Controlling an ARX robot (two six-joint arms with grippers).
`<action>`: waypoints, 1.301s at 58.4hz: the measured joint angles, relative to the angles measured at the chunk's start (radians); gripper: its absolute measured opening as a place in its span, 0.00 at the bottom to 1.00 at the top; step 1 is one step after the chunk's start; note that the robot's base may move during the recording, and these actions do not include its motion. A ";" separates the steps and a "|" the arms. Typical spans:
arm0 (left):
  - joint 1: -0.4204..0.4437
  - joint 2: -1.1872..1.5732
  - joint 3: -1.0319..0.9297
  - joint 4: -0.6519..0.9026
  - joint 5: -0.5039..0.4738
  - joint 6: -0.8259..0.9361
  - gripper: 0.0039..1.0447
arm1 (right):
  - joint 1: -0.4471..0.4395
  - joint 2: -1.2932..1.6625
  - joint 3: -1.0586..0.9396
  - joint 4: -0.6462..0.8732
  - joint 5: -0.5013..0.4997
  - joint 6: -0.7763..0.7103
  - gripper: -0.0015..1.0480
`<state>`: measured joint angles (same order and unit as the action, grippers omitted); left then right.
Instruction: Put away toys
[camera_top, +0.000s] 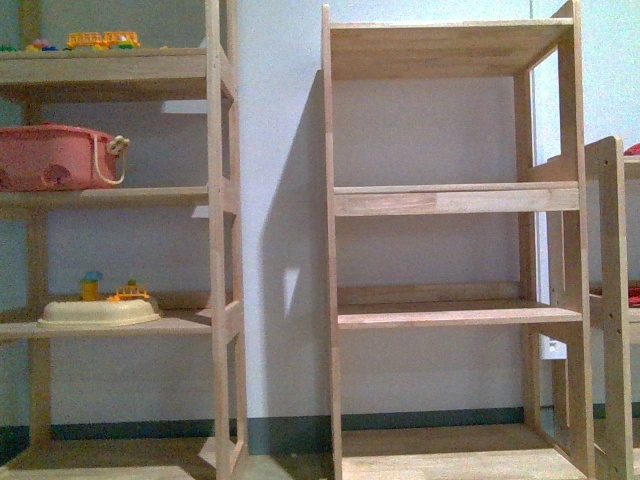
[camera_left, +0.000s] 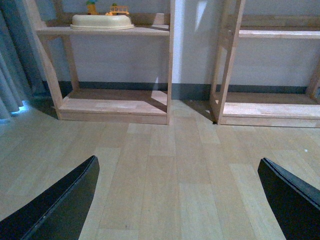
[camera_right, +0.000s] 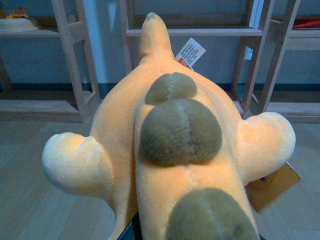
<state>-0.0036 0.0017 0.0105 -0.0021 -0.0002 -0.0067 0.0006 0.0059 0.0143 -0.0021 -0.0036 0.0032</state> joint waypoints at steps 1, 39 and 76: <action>0.000 0.000 0.000 0.000 0.000 0.000 0.94 | 0.000 0.000 0.000 0.000 0.000 0.000 0.08; 0.001 0.000 0.000 0.000 0.000 0.000 0.94 | 0.000 0.000 0.000 0.000 0.004 0.000 0.08; 0.001 0.000 0.000 0.000 0.000 0.000 0.94 | 0.000 0.000 0.000 0.000 0.003 0.000 0.08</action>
<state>-0.0029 0.0017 0.0105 -0.0021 -0.0002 -0.0067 0.0006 0.0063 0.0143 -0.0021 -0.0006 0.0032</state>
